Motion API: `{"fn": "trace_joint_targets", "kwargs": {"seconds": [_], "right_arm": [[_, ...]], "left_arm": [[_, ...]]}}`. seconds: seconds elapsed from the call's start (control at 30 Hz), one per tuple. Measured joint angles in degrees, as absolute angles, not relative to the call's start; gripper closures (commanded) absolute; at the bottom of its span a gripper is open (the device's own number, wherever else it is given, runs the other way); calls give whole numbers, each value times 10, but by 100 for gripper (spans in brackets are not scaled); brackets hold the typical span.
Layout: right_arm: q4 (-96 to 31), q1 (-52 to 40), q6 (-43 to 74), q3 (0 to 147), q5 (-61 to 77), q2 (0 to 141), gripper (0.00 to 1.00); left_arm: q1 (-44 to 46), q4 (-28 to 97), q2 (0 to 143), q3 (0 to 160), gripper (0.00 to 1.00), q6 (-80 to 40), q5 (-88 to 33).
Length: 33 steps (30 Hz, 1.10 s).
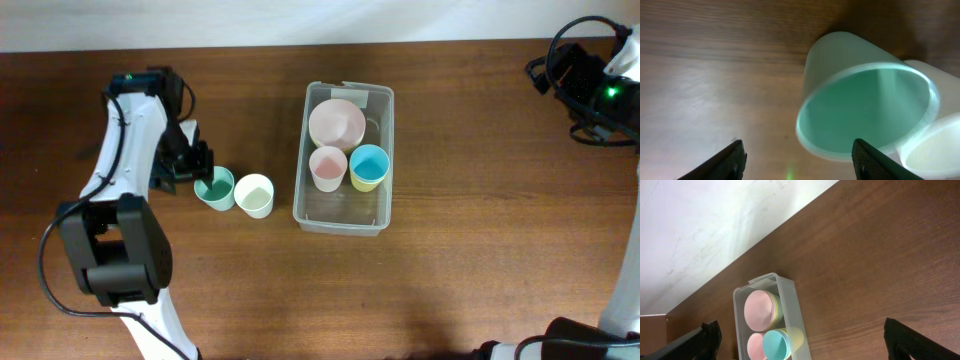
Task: Pack container
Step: 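Move the left gripper to the green cup and grasp its rim, then carry the green cup into the container's lower right corner and release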
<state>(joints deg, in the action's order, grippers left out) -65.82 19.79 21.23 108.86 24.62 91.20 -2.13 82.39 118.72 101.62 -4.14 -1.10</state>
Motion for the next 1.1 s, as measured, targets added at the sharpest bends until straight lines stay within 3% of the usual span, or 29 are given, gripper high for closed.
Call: {"fn": "trace_joint_targets", "kwargs": {"seconds": [0.07, 0.17, 0.23, 0.57, 0.87, 1.1], "right_arm": [[-658, 198, 212, 1089, 246, 912, 1], [-658, 198, 212, 1089, 246, 912, 1], [-658, 198, 213, 1089, 246, 912, 1], [-658, 198, 213, 1089, 246, 912, 1], [-658, 198, 212, 1089, 246, 912, 1], [-658, 198, 213, 1089, 246, 912, 1]], "left_arm": [[-21, 793, 1187, 976, 37, -41, -17], [-20, 750, 1187, 928, 78, -44, -26], [-21, 739, 1187, 914, 99, -44, -30], [-20, 771, 1187, 937, 99, -42, -31], [-15, 888, 1177, 1144, 99, -42, -26], [78, 902, 1096, 1215, 99, -42, -48]]}}
